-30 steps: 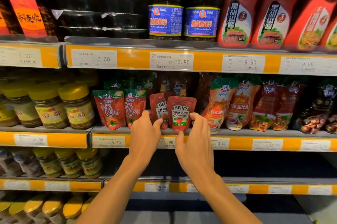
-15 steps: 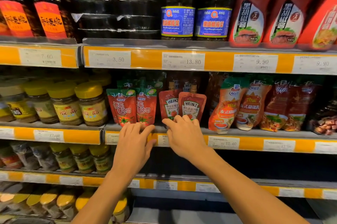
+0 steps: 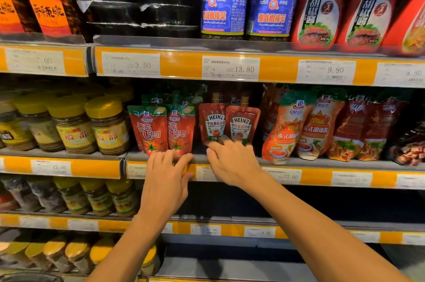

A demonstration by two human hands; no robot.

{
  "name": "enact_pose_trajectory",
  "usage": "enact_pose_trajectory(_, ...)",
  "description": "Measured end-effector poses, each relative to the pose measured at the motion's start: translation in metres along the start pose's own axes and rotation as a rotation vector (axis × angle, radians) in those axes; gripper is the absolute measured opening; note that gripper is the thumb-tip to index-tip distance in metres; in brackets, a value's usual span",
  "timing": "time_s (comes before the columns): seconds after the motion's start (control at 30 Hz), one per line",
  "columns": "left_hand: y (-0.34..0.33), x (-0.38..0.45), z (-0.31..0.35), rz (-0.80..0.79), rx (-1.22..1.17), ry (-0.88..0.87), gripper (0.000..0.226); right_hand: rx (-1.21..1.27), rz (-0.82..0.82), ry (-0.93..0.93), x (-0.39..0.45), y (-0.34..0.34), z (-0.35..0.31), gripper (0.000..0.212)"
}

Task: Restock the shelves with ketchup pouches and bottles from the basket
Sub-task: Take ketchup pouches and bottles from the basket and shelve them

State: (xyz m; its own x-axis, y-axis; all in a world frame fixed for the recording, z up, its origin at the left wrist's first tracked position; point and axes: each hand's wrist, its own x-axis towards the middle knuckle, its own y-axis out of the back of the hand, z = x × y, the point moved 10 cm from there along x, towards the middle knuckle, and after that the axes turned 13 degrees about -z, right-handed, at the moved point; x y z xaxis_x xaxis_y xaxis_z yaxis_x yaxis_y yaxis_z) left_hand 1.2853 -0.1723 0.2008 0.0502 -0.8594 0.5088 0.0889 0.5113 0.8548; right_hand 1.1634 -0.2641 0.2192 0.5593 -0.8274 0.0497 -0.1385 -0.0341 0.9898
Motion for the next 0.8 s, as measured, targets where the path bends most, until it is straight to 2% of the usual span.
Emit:
enact_pose_trajectory(0.17, -0.001, 0.001, 0.000, -0.011, 0.002, 0.010, 0.043, 0.083, -0.088, -0.021, 0.024, -0.007, 0.012, 0.044)
enact_pose_trajectory(0.47, 0.000, 0.002, 0.000, -0.031, 0.002, 0.012, 0.042, 0.034, -0.230, -0.030, 0.064, -0.017, 0.027, 0.046)
enact_pose_trajectory(0.8, -0.001, 0.001, 0.000, -0.038, 0.004, 0.033, 0.040, -0.076, -0.273, -0.019, 0.080, -0.019, 0.030, 0.047)
